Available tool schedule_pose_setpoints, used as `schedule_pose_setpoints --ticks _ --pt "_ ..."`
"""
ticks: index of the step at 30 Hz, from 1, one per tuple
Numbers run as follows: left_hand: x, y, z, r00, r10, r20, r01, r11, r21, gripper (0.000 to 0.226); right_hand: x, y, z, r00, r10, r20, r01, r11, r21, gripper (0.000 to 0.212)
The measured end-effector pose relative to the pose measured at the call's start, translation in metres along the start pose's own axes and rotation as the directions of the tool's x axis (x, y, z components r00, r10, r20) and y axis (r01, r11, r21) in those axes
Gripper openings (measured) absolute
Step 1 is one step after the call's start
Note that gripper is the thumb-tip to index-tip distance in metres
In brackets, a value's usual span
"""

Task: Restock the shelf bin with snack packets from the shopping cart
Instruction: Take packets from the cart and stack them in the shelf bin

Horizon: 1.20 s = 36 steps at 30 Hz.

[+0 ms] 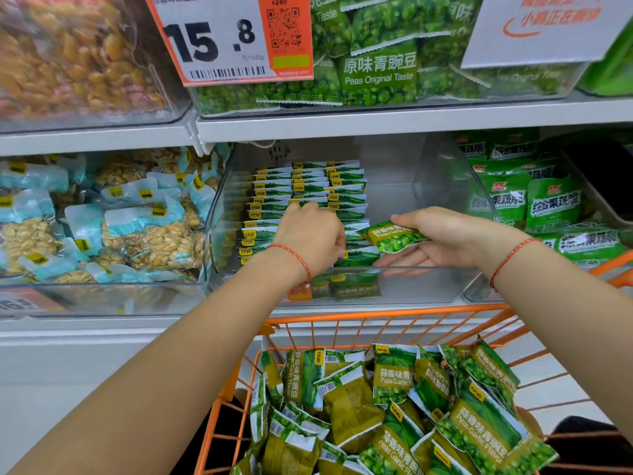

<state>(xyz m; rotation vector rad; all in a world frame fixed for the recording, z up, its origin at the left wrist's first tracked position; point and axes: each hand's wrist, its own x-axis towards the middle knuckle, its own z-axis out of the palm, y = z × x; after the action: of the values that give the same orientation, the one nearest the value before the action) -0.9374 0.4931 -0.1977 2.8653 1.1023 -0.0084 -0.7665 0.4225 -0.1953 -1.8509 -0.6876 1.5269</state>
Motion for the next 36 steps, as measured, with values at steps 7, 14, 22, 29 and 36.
schedule_pose_setpoints --ticks 7,14,22,29,36 --pt "0.001 0.003 0.003 0.999 0.012 -0.034 -0.008 0.993 0.119 0.018 0.01 0.002 -0.009 0.999 0.027 -0.041 -0.026 0.999 0.025 0.041" --pt "-0.008 -0.014 0.005 0.998 -0.059 -0.038 0.056 0.996 -0.07 0.019 0.018 -0.002 0.005 0.997 0.051 0.065 -0.056 0.995 0.079 0.041" --pt "-0.019 -0.024 0.012 0.963 -0.161 -0.215 0.108 0.965 -0.238 0.024 0.016 0.002 0.003 0.997 0.067 0.045 -0.069 0.997 0.045 0.031" --pt "-0.023 -0.028 0.013 0.917 -0.25 -0.311 0.151 0.939 -0.309 0.024 0.017 -0.008 0.007 0.996 0.07 0.056 -0.071 0.997 0.01 0.033" --pt "-0.024 -0.034 0.026 0.851 -0.383 -0.36 0.232 0.888 -0.397 0.023 0.026 -0.01 0.023 0.997 0.065 0.043 -0.076 0.937 0.342 0.037"
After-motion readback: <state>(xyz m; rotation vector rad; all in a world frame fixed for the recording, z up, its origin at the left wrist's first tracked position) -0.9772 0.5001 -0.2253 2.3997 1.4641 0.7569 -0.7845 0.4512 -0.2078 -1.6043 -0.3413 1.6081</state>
